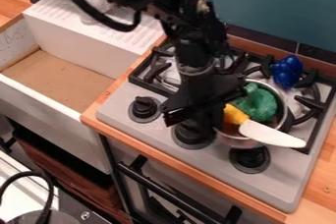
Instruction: Silver bowl taken from left burner to right switch
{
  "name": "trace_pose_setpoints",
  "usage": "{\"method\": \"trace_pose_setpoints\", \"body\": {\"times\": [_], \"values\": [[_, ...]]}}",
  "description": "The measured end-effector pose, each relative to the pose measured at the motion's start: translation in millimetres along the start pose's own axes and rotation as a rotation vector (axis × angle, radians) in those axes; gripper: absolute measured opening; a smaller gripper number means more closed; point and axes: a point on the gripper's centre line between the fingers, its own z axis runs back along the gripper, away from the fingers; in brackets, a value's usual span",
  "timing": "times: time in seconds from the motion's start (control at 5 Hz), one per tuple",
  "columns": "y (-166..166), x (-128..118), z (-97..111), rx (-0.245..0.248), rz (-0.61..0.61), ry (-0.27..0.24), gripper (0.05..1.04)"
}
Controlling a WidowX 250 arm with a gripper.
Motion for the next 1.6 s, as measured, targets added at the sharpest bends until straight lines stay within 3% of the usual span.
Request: {"method": "trace_pose_setpoints", "body": {"times": [0.4, 0.6, 1.0, 1.2, 1.6], "values": [[-4, 0, 0, 0.005, 0.016, -0.002, 0.080], [-4, -2, -1, 0.027, 0.019, 0.004, 0.234], [-11, 2, 2, 0.044, 0.019, 0.005, 0.785], [-12, 4, 6, 0.049, 0.030, 0.018, 0.991], [-7, 10, 16, 0.040, 0.045, 0.037, 0.995]]}}
